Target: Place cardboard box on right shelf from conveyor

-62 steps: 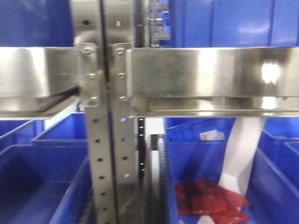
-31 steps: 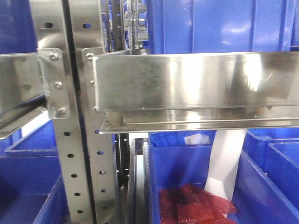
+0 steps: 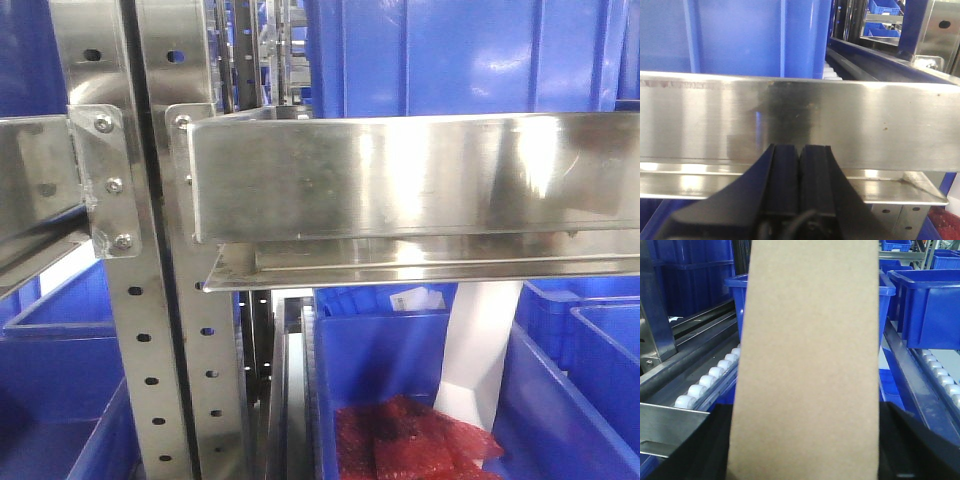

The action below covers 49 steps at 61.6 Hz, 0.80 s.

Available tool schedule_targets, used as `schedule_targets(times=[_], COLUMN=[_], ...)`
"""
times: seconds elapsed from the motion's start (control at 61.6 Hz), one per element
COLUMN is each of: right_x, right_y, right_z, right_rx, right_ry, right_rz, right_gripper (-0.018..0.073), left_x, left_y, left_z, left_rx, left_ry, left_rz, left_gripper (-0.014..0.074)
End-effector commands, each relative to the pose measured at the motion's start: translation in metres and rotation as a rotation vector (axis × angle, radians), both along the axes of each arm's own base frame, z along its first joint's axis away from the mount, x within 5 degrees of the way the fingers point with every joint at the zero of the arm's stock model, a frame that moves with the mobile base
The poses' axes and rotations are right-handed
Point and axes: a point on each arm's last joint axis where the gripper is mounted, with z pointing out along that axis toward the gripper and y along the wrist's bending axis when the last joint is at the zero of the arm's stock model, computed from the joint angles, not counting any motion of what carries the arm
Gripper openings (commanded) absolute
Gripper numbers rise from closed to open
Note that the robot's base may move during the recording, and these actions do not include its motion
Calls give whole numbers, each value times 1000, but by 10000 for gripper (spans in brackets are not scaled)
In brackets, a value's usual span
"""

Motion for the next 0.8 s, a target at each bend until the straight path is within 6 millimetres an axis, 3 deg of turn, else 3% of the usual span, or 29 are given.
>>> schedule_targets(times=[0.0,0.779], right_x=[0,2], right_y=[0,1], right_z=[17,16], right_rx=[7,10], right_ry=[-118,-105], right_rz=[-2,1], right_gripper=[207,207], left_x=[-1,-1], left_y=[1,1], left_z=[5,5], left_rx=[-7,-7], left_ry=[-92,-92], left_rz=[8,8], left_gripper=[-116,-116])
